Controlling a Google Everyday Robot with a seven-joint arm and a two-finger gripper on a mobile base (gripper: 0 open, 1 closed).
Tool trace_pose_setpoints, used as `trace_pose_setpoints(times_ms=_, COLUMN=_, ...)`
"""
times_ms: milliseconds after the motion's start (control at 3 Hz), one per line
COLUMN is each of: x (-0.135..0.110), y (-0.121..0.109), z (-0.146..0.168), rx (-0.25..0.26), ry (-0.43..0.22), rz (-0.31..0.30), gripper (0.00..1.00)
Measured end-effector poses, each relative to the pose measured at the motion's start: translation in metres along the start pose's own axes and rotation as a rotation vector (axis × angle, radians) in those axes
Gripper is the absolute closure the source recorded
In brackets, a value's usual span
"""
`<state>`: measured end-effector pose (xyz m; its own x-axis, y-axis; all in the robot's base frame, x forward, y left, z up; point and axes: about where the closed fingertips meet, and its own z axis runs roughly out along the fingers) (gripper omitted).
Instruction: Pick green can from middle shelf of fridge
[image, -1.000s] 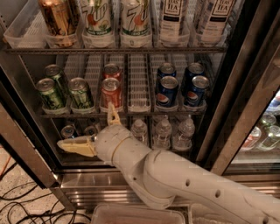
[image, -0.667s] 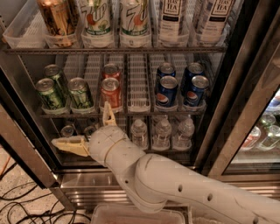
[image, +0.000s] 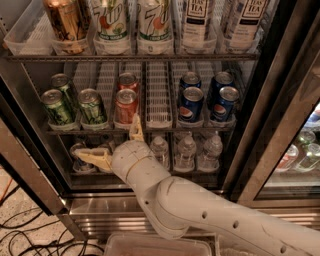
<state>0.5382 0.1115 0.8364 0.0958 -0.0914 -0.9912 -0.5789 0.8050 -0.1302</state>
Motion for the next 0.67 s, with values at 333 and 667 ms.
trace_pose_setpoints(times_ms=333, x=0.0, y=0.0, z=0.0, rx=0.0, ry=0.0, rz=0.0, gripper=0.0)
trace_pose_setpoints(times_ms=667, x=0.0, y=0.0, z=0.0, rx=0.0, ry=0.0, rz=0.0, gripper=0.18)
